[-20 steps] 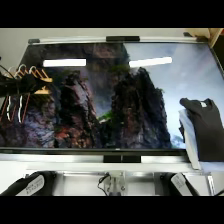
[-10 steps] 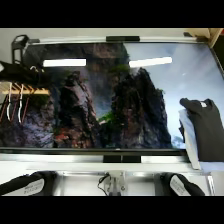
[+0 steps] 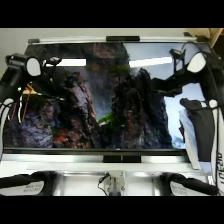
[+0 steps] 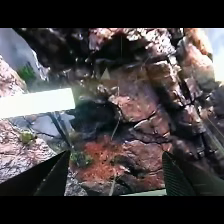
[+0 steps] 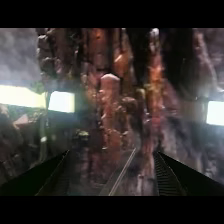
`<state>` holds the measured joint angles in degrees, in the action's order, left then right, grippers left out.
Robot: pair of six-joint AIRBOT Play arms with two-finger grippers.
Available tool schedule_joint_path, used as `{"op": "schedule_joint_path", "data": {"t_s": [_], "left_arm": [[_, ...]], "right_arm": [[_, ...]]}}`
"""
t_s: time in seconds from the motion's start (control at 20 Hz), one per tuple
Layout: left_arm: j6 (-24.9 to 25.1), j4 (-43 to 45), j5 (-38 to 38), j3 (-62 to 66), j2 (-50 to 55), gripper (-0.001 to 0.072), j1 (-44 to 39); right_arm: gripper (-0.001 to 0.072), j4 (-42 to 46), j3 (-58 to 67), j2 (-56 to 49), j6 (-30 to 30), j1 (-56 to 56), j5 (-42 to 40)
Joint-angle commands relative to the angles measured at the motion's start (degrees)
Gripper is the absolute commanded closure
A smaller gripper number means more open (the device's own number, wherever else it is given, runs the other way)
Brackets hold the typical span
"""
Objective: Fold the shirts.
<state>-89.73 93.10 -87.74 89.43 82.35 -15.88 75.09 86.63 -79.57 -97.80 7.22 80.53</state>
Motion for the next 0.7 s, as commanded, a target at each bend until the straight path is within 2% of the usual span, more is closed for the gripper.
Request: {"op": "schedule_joint_path", "data": {"t_s": [0.0,0.2,0.65], "left_arm": [[-0.35,0.72,0.09,-0.17,0.42,0.0022,-0.57],[-0.37,-1.68,3.76,-0.17,0.42,0.0021,-0.57],[-0.79,-2.93,4.79,-0.2,0.17,0.0022,-0.57]], "right_arm": [[0.0068,-2.8,0.09,-2.03,-1.38,2.75,-1.18],[0.0068,-3.04,0.09,-2.03,-1.4,2.71,-1.27],[0.0068,-3.04,0.09,-2.03,-1.38,2.71,-1.27]]}}
